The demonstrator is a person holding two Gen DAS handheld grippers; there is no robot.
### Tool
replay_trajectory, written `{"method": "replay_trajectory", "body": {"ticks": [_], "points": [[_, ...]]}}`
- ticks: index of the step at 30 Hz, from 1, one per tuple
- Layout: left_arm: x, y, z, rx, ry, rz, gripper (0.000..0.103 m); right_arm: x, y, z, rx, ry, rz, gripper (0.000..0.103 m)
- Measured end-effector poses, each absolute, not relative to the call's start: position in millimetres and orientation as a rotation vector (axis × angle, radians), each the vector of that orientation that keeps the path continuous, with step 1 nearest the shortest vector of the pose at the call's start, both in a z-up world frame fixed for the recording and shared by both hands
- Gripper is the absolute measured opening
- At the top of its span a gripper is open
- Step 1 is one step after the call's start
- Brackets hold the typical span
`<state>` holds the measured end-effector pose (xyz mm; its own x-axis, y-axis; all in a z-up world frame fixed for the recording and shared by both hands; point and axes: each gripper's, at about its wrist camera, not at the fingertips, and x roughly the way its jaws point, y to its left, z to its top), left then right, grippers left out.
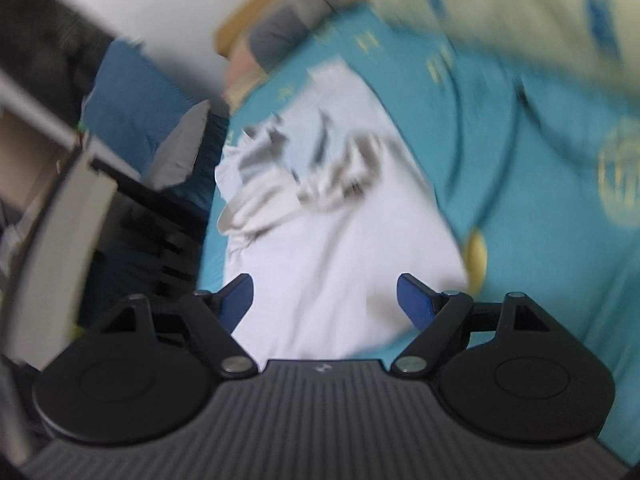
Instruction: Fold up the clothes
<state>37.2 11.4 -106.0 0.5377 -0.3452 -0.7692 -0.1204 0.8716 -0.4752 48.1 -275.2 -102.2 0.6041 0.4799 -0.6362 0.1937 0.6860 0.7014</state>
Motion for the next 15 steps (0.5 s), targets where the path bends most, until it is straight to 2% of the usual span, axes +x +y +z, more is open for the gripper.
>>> {"method": "replay_trajectory", "body": {"ticks": [4,5,8,10,11,12,13,15], "points": [[44,11,-119,-0.597,1.038,-0.159,0.087,51,-285,-139,0.990,1.022,0.111,0.081],[46,11,-123,-0.623,1.050,-0.164,0.087,52,-288,-148,1.029,1.044,0.089,0.078],[55,13,-139,-0.720,1.105,-0.192,0.087,58,-293,-172,1.129,1.077,0.032,0.063],[60,15,-149,-0.776,1.126,-0.209,0.087,62,-296,-174,1.136,1.051,0.000,0.040],[62,17,-153,-0.802,1.133,-0.216,0.087,64,-296,-171,1.112,1.035,-0.016,0.034],[64,18,-158,-0.838,1.139,-0.228,0.088,66,-296,-167,1.082,1.020,-0.019,0.020],[65,20,-162,-0.883,1.146,-0.245,0.088,66,-294,-164,1.068,1.008,-0.009,0.015],[67,22,-170,-0.964,1.151,-0.277,0.088,66,-291,-158,1.051,0.984,0.018,0.012]]}}
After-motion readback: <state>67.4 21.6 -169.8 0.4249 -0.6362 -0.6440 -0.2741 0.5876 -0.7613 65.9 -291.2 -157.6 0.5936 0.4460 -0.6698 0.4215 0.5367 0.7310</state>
